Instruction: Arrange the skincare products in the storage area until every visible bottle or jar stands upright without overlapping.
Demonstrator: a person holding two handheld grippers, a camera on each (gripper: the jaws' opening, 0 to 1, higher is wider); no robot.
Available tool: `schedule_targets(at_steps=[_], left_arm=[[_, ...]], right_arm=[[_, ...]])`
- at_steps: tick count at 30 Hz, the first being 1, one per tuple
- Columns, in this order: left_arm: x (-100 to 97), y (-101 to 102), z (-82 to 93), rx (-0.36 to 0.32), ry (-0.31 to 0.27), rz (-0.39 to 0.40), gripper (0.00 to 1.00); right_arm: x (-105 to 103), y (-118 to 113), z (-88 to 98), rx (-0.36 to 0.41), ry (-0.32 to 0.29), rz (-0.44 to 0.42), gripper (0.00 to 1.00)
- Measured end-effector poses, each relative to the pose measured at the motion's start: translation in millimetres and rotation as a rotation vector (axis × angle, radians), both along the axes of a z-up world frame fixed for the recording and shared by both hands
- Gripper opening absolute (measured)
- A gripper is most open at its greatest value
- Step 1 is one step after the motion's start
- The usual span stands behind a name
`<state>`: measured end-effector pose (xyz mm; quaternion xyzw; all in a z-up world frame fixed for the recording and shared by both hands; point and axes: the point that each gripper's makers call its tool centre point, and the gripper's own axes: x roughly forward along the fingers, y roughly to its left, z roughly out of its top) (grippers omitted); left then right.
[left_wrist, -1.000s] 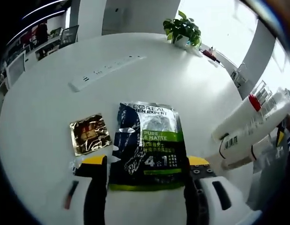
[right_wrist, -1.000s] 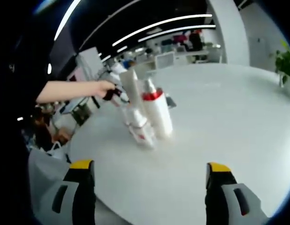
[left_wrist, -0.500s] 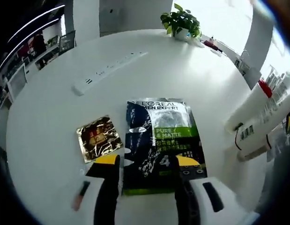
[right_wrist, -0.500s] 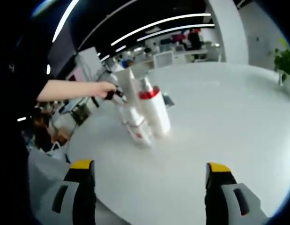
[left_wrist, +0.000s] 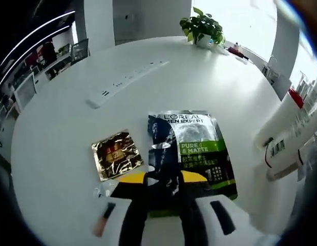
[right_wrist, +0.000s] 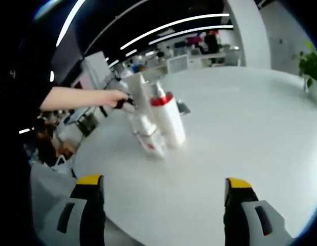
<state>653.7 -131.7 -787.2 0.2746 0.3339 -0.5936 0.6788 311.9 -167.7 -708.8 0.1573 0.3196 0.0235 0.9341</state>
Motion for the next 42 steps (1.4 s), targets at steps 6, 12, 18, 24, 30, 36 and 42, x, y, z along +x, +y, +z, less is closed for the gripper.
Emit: schedule_targets(at_steps=[6, 12, 18, 24, 30, 36, 42], left_arm=[[-0.8, -5.4, -0.8, 0.0, -0.036, -0.024, 0.08], [-3.6, -7.2, -0.3, 0.014, -0.057, -0.039, 0.04], [-6.6, -6.3, 1.7, 0.036, -0.091, -0.052, 0.03], [-5.7, -3.9, 4.0, 0.041, -0.095, -0.023, 0.03], [-2.0, -2.4, 23.1, -0.008, -0.089, 0.01, 0.03], [3.3, -3.0, 44.4, -0.063, -0.079, 0.055, 0.03], [2.0, 0.6, 58.0, -0.087, -0.081, 0.069, 0.03]], right_arm=[[1.3, 1.7, -0.4, 0.004, -0.002, 0.0, 0.95], [0.9, 1.5, -1.5, 0.005, 0.002, 0.001, 0.95], [-0.4, -0.9, 0.4, 0.001, -0.003, -0.006, 0.95], [-2.2, -1.3, 4.6, -0.003, -0.008, -0.008, 0.95], [-1.5, -2.7, 8.8, -0.004, -0.019, -0.012, 0.95], [5.7, 5.3, 14.6, 0.001, -0.034, 0.011, 0.95], [6.1, 8.2, 19.9, 0.0, -0.047, 0.023, 0.95]])
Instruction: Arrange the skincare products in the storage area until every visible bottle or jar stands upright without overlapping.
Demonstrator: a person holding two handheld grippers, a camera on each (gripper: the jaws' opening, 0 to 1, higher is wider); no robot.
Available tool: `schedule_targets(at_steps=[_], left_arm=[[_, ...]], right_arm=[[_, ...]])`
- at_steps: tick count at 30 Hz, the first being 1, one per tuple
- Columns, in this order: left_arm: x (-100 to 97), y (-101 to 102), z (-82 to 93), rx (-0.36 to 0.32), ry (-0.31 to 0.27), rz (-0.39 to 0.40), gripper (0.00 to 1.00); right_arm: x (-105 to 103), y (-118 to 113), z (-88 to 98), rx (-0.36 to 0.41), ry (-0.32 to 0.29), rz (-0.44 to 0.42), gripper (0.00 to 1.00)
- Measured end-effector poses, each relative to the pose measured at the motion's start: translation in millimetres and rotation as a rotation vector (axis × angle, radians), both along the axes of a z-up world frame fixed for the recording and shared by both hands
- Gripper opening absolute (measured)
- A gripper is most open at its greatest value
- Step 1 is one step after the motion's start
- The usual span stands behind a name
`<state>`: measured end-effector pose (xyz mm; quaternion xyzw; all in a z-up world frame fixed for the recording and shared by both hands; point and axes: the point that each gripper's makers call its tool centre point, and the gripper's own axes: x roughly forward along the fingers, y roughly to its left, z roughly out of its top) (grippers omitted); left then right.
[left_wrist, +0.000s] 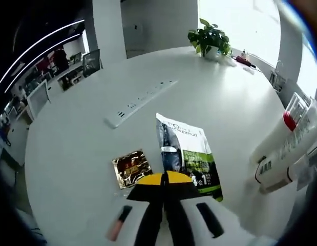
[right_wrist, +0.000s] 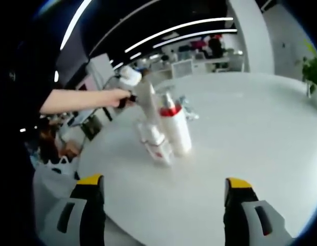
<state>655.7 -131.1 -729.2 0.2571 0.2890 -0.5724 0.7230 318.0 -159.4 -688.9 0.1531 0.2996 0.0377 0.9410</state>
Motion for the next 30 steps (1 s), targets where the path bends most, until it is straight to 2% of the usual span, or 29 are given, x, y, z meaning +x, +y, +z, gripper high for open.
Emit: schedule_targets(at_steps=[9, 30], left_arm=[[-4.2, -0.6, 29.5, -0.058, -0.023, -0.006, 0.03], [-14.2, 5.5, 70.0, -0.122, -0.015, 0.002, 0.03]], right_arm=[[3.5, 4.4, 10.9, -0.01, -0.025, 0.015, 0.96], [6.0, 19.5, 26.1, -0.008, -0.061, 0.054, 0.96]])
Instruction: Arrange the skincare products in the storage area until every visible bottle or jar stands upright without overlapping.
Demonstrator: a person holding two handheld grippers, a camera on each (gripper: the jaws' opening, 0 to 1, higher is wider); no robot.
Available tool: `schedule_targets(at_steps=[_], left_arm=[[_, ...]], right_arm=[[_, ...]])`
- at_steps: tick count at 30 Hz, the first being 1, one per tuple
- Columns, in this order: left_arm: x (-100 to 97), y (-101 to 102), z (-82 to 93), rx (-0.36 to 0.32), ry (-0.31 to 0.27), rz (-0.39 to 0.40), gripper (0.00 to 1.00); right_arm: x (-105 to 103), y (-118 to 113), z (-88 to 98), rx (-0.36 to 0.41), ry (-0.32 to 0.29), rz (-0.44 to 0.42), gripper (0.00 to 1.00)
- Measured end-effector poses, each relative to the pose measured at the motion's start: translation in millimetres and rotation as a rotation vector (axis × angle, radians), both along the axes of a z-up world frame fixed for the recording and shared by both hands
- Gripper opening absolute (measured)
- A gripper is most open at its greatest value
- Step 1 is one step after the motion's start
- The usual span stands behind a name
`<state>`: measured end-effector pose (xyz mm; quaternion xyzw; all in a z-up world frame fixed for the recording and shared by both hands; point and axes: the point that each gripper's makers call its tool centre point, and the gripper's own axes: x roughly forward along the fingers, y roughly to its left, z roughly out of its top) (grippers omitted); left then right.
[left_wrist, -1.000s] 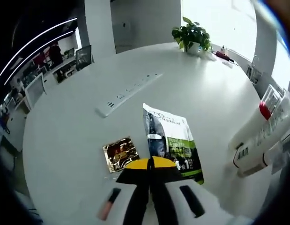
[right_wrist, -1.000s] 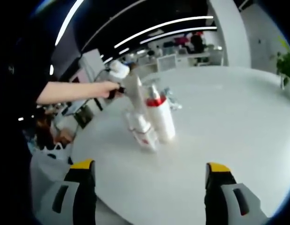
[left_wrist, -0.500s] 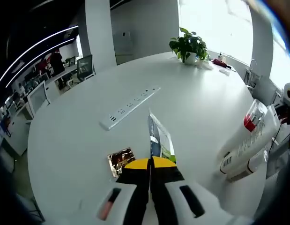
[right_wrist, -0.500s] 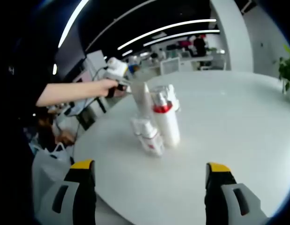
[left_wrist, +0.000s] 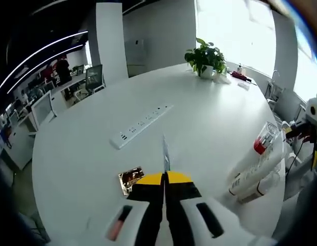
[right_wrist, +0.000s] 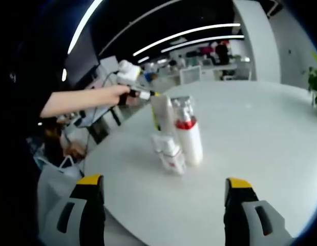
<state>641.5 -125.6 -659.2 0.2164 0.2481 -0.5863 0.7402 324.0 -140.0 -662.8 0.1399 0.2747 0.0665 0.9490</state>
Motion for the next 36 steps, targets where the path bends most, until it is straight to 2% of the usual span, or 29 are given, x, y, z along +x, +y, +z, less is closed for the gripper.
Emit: schedule_targets(at_steps=[7, 12, 17, 21, 25, 27, 36], left_arm=[[1.4, 8.6, 11.6, -0.012, 0.005, 0.016, 0.02], [1.8, 16.3, 26.1, -0.035, 0.009, 0.04, 0.02], [-2.5, 21.8, 45.5, -0.061, -0.004, 0.043, 0.02], [-4.7, 23.8, 61.1, -0.083, -0.012, 0.046, 0.02], [-17.8, 30.5, 83.2, -0.107, -0.03, 0.046, 0.02], [-17.8, 27.6, 88.4, -0.116, -0.035, 0.044, 0.02], [-48.2, 35.3, 133.2, -0.169, -0.05, 0.018, 0.02]], right_arm=[[5.6, 9.5, 4.5, 0.007, -0.018, 0.024, 0.96], [6.8, 18.4, 10.8, 0.009, -0.029, 0.05, 0.96], [13.3, 30.5, 25.1, 0.031, -0.072, 0.082, 0.95], [20.8, 47.4, 41.3, 0.083, -0.132, 0.115, 0.95], [25.8, 62.4, 48.6, 0.092, -0.155, 0.151, 0.95], [27.8, 69.0, 49.0, 0.092, -0.155, 0.173, 0.95], [31.8, 88.3, 59.9, 0.119, -0.185, 0.229, 0.96]])
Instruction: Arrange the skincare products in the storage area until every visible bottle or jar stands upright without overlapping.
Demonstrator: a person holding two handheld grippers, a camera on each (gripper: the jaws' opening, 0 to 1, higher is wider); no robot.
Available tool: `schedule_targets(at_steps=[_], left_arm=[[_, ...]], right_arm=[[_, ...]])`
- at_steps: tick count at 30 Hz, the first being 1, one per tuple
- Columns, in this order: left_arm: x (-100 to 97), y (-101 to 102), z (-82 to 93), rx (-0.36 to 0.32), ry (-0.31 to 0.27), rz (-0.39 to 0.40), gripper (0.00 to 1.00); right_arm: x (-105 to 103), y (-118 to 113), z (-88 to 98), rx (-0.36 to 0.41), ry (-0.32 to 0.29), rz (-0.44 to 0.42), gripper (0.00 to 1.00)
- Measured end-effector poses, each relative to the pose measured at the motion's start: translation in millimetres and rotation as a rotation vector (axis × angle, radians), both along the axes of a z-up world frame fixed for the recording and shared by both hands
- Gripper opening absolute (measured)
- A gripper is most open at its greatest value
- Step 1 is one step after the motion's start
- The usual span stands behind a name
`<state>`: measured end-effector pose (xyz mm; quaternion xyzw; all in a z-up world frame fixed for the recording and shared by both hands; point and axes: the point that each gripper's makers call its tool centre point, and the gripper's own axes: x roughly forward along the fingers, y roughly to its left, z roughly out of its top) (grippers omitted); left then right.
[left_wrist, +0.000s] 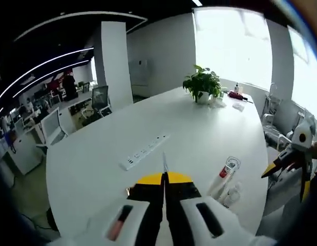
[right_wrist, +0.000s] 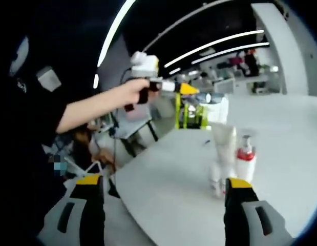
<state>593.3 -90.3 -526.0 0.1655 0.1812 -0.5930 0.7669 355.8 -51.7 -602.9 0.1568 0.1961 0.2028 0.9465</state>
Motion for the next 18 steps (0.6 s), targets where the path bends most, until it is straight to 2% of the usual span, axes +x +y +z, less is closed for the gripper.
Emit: schedule_targets(at_steps=[18], left_arm=[[-52.9, 17.1, 60.3, -0.087, -0.028, -0.056, 0.02]], right_arm=[[18.6, 41.8, 34.4, 0.178, -0.095, 0.084, 0.96]])
